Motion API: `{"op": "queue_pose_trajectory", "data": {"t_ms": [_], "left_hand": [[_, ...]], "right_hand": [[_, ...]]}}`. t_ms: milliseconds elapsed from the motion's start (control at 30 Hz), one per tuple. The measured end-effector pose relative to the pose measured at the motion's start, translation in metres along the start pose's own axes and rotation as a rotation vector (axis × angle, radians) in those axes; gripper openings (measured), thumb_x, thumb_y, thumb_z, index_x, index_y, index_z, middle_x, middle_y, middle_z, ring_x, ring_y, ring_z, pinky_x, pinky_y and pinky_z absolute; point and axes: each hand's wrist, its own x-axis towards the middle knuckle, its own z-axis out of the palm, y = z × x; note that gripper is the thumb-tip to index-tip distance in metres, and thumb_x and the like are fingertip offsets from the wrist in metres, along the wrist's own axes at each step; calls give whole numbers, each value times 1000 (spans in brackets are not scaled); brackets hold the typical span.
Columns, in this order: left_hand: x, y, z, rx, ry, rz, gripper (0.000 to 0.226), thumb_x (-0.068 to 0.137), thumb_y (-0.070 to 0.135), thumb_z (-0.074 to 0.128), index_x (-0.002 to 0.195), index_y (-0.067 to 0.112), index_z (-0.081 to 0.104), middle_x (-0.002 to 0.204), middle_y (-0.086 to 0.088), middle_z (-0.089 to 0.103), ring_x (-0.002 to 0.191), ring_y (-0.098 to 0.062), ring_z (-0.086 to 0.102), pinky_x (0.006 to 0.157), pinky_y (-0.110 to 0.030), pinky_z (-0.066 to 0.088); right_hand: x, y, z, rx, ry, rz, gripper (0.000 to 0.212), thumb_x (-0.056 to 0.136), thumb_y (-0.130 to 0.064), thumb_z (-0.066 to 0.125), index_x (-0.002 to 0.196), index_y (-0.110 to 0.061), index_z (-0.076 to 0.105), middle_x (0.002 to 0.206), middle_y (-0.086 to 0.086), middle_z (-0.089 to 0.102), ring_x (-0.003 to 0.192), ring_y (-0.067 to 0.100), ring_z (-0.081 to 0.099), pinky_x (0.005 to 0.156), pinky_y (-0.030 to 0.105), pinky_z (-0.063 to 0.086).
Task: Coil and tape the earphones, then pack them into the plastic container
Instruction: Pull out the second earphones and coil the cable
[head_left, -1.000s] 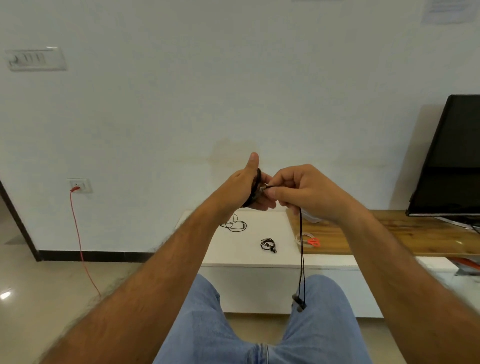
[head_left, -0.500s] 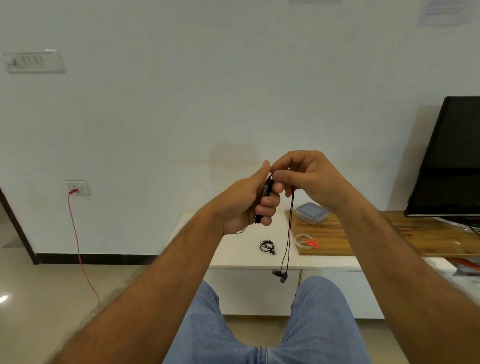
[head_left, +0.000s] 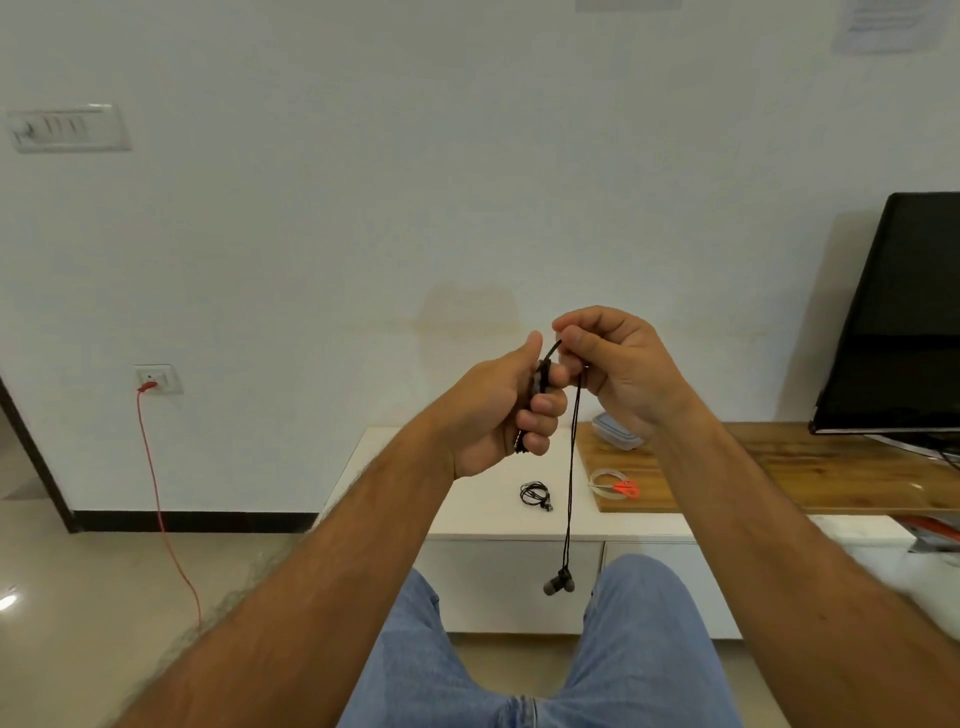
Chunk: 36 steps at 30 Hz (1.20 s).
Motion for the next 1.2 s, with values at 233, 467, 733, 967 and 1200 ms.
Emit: {"op": "queue_pose_trajectory", "data": {"t_ms": [233, 467, 733, 967, 1200], "left_hand": [[-2, 3, 8, -64, 1, 63, 41, 105, 43, 28, 74, 20, 44, 60, 6, 33, 46, -7, 27, 45, -20, 31], [-3, 9, 10, -136, -79, 70, 38, 104, 41, 29, 75, 20, 41, 58, 5, 40, 44, -8, 36, 44, -21, 38], [6, 19, 7, -253, 13, 209, 37, 105, 39, 30, 77, 18, 44, 58, 3, 43, 47, -11, 45, 48, -24, 45], [15, 17, -2, -94, 222, 323, 39, 106, 42, 29, 85, 17, 50, 62, 3, 52, 54, -13, 53, 54, -26, 49], [19, 9, -18, 241, 383, 416, 42, 107, 37, 26, 91, 11, 54, 69, -3, 60, 59, -16, 62, 63, -31, 57]], "right_hand": [[0, 4, 1, 19, 7, 33, 10, 85, -9, 60, 87, -10, 70, 65, 4, 63, 57, 14, 58, 56, 27, 54], [-14, 9, 17, 70, -25, 105, 25, 81, -16, 59, 62, -23, 74, 55, -6, 63, 48, 7, 60, 46, 20, 49], [-24, 33, 25, 73, -15, 138, 23, 88, -9, 59, 70, -16, 71, 58, -1, 56, 48, 10, 49, 51, 27, 49], [-40, 41, 29, -86, -55, 230, 19, 99, -9, 52, 90, -4, 69, 67, 7, 56, 52, 16, 49, 56, 31, 51], [-52, 26, 28, -195, -92, 314, 16, 96, -10, 58, 99, -2, 71, 63, 8, 49, 52, 16, 45, 54, 27, 52]]}}
